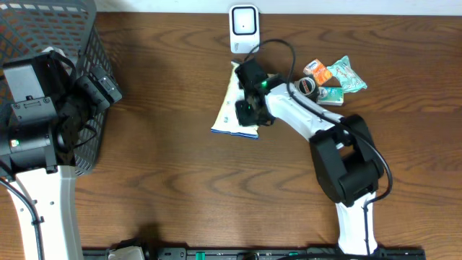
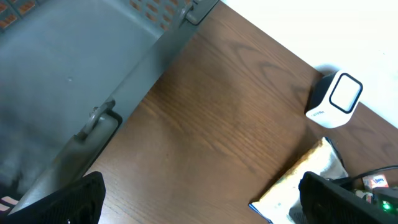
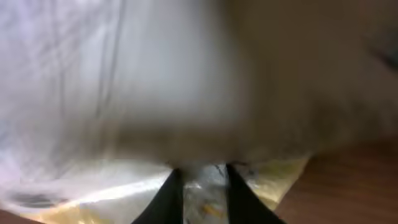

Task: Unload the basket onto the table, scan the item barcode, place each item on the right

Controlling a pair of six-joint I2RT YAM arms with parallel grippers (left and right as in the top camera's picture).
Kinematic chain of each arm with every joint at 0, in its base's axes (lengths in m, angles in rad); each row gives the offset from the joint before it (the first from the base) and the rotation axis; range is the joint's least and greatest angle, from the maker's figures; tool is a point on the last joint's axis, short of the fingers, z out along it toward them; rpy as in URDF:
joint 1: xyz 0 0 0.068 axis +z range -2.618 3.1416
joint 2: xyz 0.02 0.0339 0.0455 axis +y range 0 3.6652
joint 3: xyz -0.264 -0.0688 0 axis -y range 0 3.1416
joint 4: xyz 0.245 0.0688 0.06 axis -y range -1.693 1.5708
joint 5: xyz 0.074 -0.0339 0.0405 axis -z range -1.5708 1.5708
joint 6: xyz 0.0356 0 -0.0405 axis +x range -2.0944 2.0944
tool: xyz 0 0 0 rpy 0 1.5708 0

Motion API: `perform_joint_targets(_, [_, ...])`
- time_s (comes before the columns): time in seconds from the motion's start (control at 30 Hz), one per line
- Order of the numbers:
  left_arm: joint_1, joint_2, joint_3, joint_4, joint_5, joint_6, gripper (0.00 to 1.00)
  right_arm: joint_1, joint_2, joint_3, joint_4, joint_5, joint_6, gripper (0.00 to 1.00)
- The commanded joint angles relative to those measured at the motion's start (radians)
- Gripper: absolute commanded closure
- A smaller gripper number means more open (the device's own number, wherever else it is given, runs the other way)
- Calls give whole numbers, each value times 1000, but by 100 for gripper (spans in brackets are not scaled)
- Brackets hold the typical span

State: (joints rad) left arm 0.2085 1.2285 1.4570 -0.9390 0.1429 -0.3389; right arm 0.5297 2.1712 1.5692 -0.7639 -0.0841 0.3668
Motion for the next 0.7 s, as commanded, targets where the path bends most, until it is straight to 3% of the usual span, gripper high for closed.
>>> perform_joint_targets(0.0, [5, 0, 1, -3, -10, 13, 2, -6, 14, -9, -63, 59, 22, 83])
perform_joint_targets(0.27, [5, 0, 1, -3, -10, 13, 2, -47, -136, 43, -248, 60, 21, 78])
perform_joint_targets(0.33, [5, 0, 1, -3, -10, 13, 2, -47, -187, 43, -248, 60, 17, 73])
perform_joint_targets(0.37, [5, 0, 1, -3, -10, 13, 2, -47, -204, 43, -245, 60, 17, 69])
perform_joint_targets(0.43, [5, 0, 1, -3, -10, 13, 2, -47, -242, 43, -219, 59, 17, 51])
perform_joint_targets(0.47, [5, 0, 1, -3, -10, 13, 2, -47, -257, 43, -192, 58, 18, 32])
perform_joint_targets(0.5, [5, 0, 1, -3, -10, 13, 2, -48, -261, 43, -178, 59, 18, 22])
perform_joint_targets(0.53, [5, 0, 1, -3, -10, 13, 2, -56, -262, 43, -146, 60, 17, 2])
perform_joint_targets(0.67, [5, 0, 1, -3, -10, 13, 2, -82, -258, 42, -88, 59, 18, 1])
